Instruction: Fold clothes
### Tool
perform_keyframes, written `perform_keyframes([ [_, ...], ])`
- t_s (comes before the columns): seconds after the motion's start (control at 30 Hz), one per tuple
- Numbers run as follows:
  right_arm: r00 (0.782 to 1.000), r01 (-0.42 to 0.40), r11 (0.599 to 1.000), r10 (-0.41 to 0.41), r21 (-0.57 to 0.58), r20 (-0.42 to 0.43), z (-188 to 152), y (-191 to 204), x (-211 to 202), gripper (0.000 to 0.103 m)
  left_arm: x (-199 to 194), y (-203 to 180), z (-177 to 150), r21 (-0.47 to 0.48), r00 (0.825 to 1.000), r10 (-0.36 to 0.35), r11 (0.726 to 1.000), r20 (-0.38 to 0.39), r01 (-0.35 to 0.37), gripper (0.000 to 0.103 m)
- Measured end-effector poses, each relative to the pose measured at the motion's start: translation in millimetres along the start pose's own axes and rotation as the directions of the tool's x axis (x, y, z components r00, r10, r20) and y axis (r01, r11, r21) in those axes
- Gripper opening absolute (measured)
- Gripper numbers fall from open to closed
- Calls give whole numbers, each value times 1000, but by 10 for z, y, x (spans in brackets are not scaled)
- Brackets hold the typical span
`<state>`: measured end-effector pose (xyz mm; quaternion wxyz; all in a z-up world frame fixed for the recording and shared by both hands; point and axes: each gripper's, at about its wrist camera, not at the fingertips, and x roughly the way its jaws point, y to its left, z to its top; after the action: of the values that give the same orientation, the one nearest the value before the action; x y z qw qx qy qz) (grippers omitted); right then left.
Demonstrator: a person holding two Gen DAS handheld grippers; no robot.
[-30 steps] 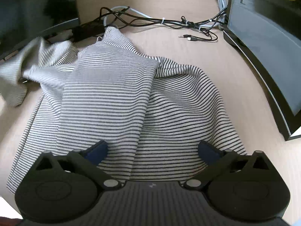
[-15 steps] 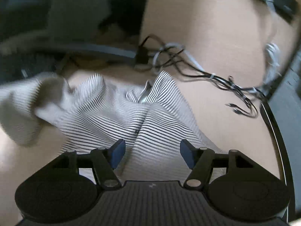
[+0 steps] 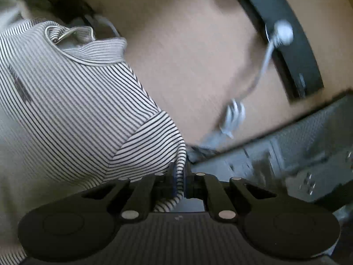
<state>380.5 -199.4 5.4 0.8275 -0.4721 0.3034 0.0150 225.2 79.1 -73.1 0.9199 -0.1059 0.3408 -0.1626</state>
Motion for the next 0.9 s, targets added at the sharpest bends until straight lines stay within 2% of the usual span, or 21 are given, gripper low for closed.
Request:
perform_keyframes([
  [0.07,996,-48,997,51,55,-66,-94,24,223,5,12,-14,-62,22,1000,23,1000,-13,-22,103],
  [0.17,990,-88,994,94,58,-106,-175,200,409,5,-64,-174,-156,151,998,57,987,-22,-53,103],
  [0.27,988,-82,995,89,57,-126,-118,247,514,7,-177,-270,91,123,999,20,992,43,-25,103],
  [0.3,992,-60,994,69,91,-107,-68,185,477,8,-200,-301,195,113,996,10,993,83,-19,103],
  [0.37,999,-28,980,33,197,-23,40,38,266,24,-148,-376,318,138,992,0,990,127,-18,103],
  [0.4,999,-43,964,34,261,35,108,-35,127,29,-88,-419,349,166,991,-2,986,136,-21,103],
  [0.43,992,-104,939,76,328,96,178,-110,-1,37,-26,-459,370,192,990,-4,981,142,-24,103],
  [0.47,973,-223,894,178,389,149,249,-162,-73,39,48,-486,345,212,991,-4,977,132,-24,103],
  [0.53,894,-449,763,383,465,233,383,-162,-89,39,182,-519,272,229,996,-7,973,87,-13,103],
  [0.57,853,-521,704,454,482,259,442,-89,-38,39,211,-528,227,233,997,-3,972,74,-15,103],
  [0.6,822,-565,661,499,494,273,492,4,41,39,239,-538,182,238,998,2,971,61,-16,103],
  [0.7,775,-617,587,570,524,275,621,343,360,42,264,-561,117,248,998,28,968,54,-41,103],
  [0.77,747,-653,573,596,495,295,704,464,435,39,297,-545,119,233,999,43,971,30,-49,103],
  [0.8,733,-671,572,606,471,308,746,507,449,32,312,-543,104,234,998,56,970,21,-59,103],
  [0.83,719,-689,571,617,447,320,787,550,463,13,325,-540,88,234,998,68,970,10,-68,103],
  [0.9,690,-721,567,637,397,343,870,637,492,12,304,-552,29,249,996,87,965,-17,-80,103],
])
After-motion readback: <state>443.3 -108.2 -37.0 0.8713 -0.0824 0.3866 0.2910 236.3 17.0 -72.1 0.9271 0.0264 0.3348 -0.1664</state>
